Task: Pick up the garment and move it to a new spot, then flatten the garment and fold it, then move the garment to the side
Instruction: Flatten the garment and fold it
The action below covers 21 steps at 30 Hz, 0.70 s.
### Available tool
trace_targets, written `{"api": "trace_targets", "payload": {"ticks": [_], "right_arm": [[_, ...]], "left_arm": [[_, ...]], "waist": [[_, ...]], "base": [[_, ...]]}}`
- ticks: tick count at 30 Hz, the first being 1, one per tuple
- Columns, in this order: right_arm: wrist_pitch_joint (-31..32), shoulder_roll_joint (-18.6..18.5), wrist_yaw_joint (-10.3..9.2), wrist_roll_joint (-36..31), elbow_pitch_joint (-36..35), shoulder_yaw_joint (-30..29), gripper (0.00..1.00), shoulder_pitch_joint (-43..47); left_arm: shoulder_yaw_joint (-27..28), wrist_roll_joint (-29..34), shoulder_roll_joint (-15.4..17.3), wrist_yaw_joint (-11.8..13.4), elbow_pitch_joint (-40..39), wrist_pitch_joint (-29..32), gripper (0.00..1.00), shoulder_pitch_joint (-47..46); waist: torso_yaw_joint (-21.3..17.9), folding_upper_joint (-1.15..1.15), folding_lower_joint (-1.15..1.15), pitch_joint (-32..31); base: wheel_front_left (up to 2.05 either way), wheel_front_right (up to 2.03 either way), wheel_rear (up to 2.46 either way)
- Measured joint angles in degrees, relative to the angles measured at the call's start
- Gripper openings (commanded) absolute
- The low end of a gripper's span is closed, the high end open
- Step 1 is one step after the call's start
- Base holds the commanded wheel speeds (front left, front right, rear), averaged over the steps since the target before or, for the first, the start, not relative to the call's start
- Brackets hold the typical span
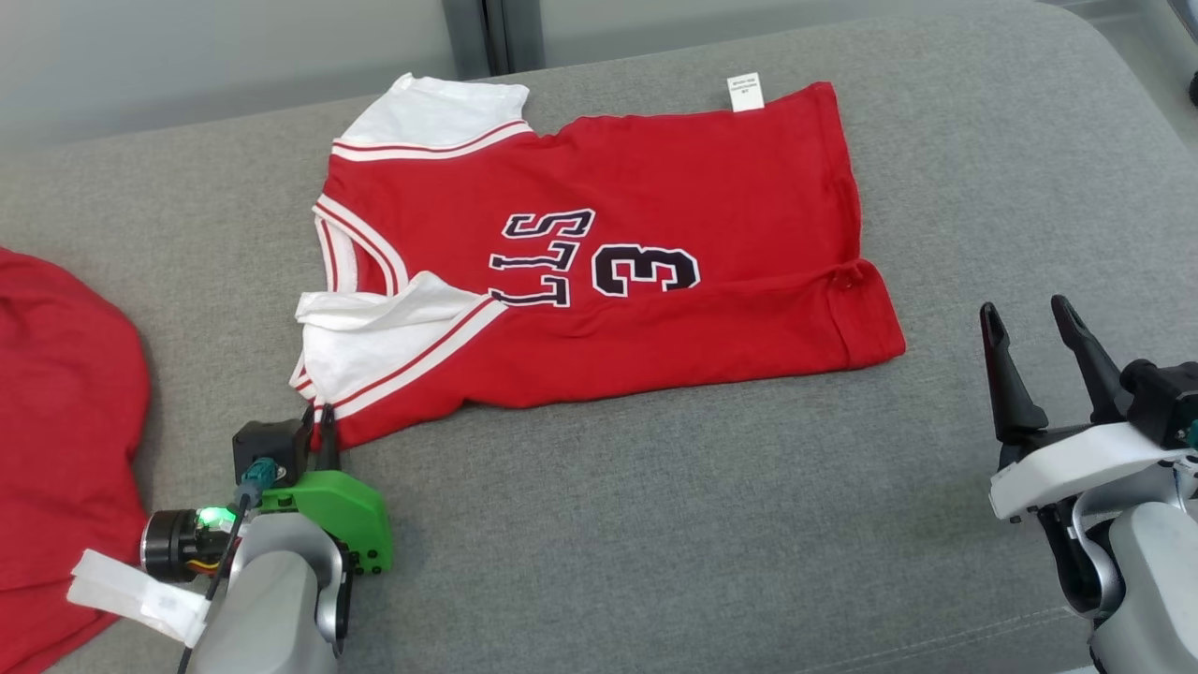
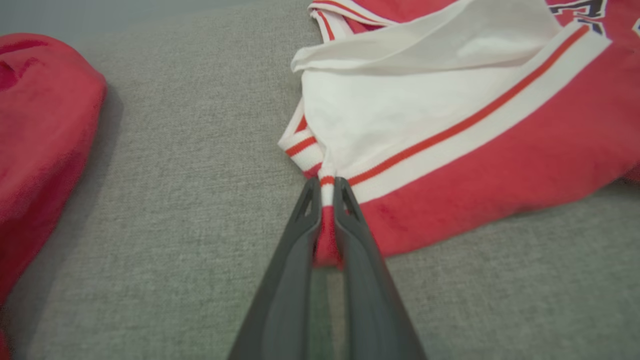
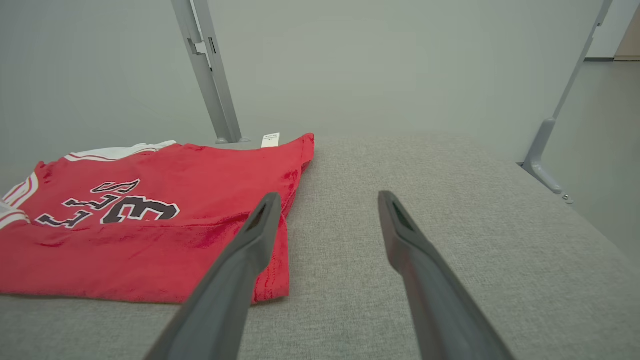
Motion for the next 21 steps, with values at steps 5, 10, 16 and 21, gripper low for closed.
{"api": "trace_targets", "payload": {"ticks": [5, 10, 16, 21], "right_arm": [[0.00, 0.01, 0.00, 0.62, 9.61, 0.52, 1.00, -2.53], [0.00, 0.04, 0.01, 2.56, 18.64, 2.79, 1.00, -5.81], [0.01, 0.03, 0.02, 4.74, 27.69, 4.45, 1.00, -9.50], [0.01, 0.04, 0.02, 8.25, 29.72, 6.00, 1.00, -11.22]], "left_arm": [[-0.82, 0.10, -0.83, 0.11, -5.05, -0.27, 0.00, 0.22], [-1.44, 0.71, -1.12, 0.22, -13.04, -0.36, 0.00, 2.27], [-2.93, 1.51, -1.43, 0.09, -16.42, -0.36, 0.00, 3.86], [-4.78, 1.96, -1.77, -0.16, -17.15, -0.37, 0.00, 4.86]], "waist": [[2.46, 0.00, 0.00, -0.33], [5.10, 0.00, 0.00, -0.60], [7.74, 0.00, 0.00, -0.75], [9.69, 0.00, 0.00, -0.77]], "base": [[0.00, 0.00, 0.00], [0.00, 0.00, 0.00], [0.00, 0.00, 0.00], [0.00, 0.00, 0.00]]}}
